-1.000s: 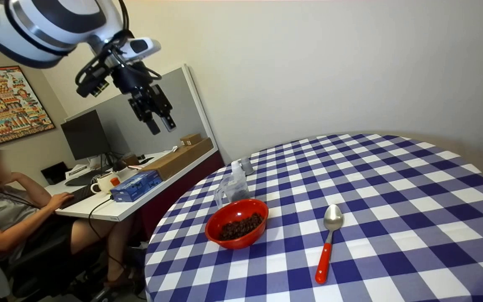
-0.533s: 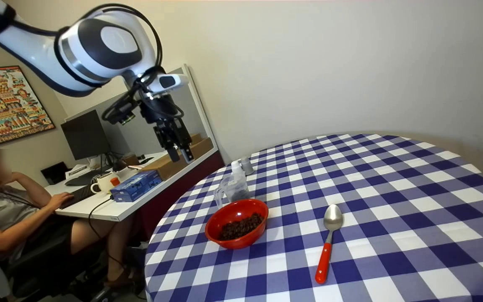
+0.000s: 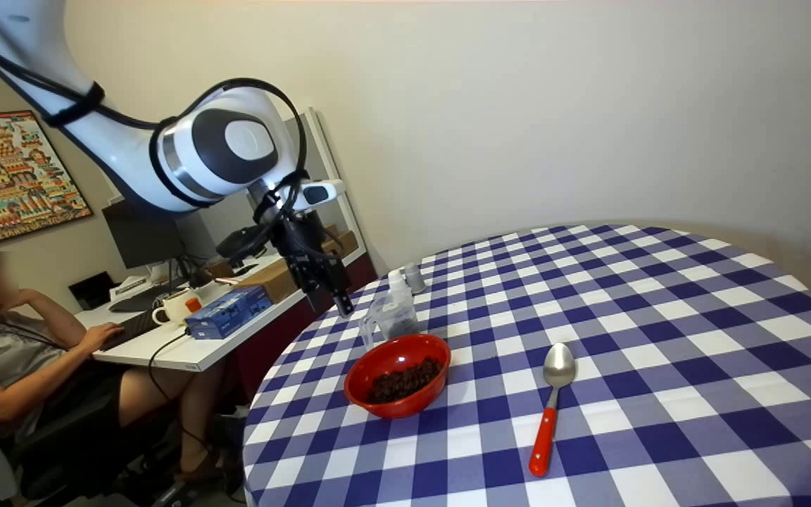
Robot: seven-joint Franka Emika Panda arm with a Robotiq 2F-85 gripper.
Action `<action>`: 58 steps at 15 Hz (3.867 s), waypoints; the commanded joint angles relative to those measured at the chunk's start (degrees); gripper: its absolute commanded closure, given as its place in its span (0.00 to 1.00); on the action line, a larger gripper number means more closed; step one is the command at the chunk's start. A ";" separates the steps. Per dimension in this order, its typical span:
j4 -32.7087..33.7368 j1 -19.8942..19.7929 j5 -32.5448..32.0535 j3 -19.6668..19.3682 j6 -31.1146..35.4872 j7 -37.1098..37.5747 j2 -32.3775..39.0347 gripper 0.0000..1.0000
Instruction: Pour some contents from the clear jar into the orange bowl
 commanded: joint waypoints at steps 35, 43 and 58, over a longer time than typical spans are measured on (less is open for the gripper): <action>18.93 8.87 9.21 -6.55 1.55 0.63 14.27 0.93; 17.77 7.67 17.90 -5.28 -9.20 12.22 3.13 0.93; -0.70 -2.89 34.35 -6.72 -26.15 8.29 -26.61 0.93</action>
